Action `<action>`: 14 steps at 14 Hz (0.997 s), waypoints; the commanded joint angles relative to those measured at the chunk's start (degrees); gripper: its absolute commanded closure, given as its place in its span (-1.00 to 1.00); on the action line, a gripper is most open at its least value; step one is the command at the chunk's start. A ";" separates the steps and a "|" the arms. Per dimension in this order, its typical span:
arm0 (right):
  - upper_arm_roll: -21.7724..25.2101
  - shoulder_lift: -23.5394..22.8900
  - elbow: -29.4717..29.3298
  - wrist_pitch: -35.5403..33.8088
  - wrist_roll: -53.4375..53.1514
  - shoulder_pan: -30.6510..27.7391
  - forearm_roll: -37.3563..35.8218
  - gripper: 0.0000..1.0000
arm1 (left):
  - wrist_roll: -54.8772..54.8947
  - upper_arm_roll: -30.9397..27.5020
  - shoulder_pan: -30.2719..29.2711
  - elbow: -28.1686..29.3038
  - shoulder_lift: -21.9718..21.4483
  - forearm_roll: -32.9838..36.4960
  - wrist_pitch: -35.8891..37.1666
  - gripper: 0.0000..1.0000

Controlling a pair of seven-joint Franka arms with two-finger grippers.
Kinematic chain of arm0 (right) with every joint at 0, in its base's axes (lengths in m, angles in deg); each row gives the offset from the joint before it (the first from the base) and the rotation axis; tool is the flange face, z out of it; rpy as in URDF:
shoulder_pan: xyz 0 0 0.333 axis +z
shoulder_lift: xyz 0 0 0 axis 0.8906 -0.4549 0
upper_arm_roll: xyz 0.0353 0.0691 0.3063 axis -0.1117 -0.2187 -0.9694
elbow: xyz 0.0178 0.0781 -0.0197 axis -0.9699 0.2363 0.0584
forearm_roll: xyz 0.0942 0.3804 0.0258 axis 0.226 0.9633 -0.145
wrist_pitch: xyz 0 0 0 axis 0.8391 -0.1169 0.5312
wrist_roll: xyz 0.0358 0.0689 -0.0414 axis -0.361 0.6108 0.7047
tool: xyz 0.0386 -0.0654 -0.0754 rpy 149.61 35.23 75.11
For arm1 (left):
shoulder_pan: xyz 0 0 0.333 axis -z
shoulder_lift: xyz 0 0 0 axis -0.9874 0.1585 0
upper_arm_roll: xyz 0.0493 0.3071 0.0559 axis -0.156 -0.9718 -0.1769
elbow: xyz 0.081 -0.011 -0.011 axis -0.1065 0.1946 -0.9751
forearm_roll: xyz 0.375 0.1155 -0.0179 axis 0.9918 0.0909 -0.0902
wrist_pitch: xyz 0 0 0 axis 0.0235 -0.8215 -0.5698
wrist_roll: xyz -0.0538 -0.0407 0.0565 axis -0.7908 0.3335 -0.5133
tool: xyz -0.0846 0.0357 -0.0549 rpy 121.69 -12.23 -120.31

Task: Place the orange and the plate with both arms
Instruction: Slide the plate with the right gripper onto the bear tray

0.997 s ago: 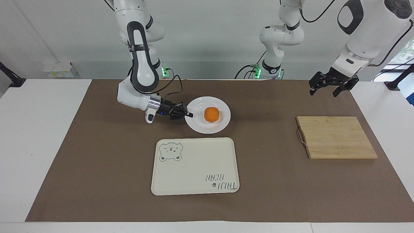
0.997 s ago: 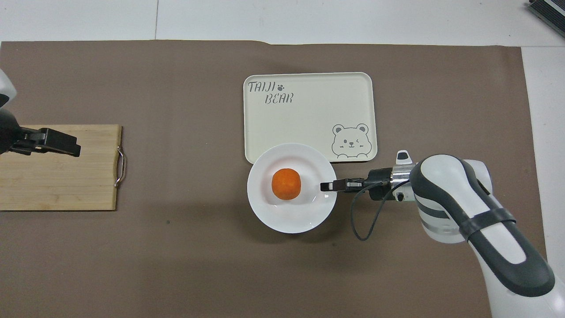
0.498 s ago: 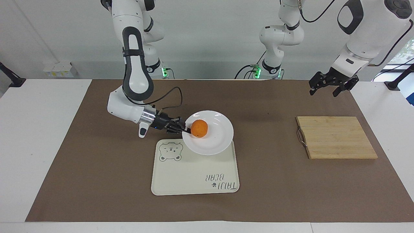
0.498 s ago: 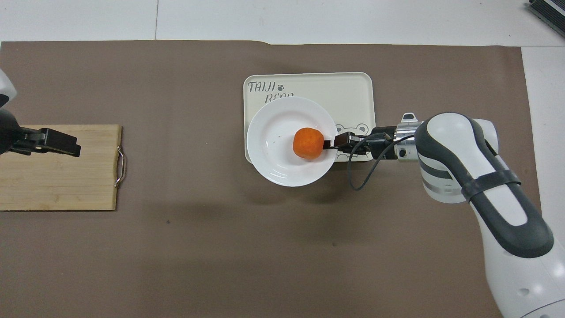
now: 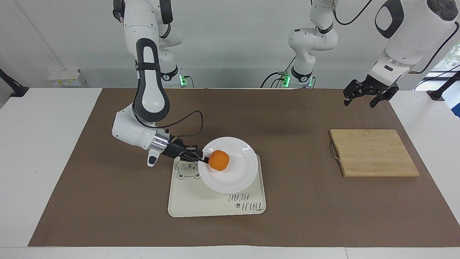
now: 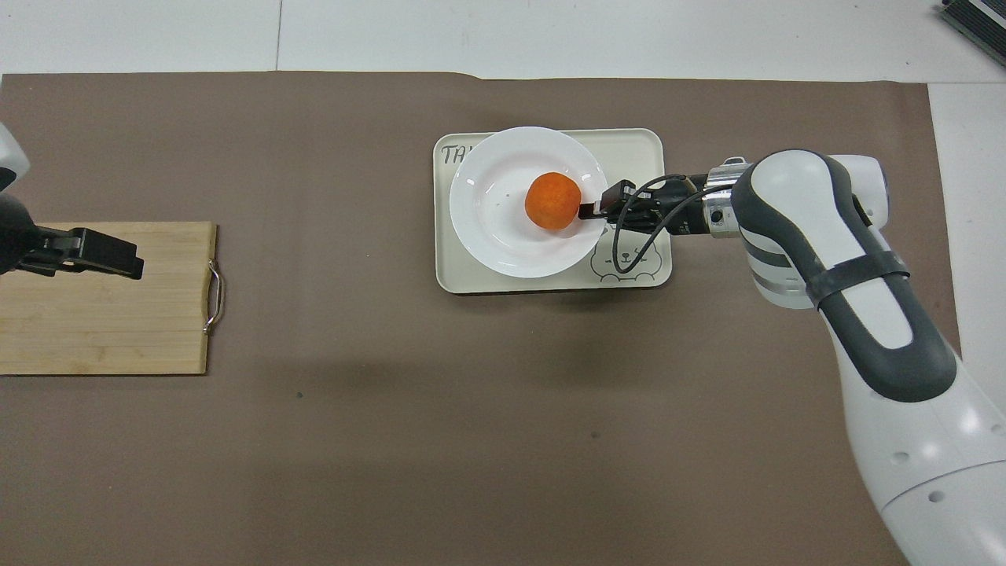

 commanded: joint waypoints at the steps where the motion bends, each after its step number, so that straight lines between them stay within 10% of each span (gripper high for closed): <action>1: -0.14 -4.51 -5.17 -0.65 -1.14 -1.03 -1.30 1.00 | 0.29 0.31 -0.42 -1.63 0.73 1.13 1.59 -1.00; 14: -0.23 -5.22 -2.71 1.37 5.19 -1.47 -3.58 1.00 | 0.29 0.31 -0.42 -1.63 0.73 1.13 1.59 -1.00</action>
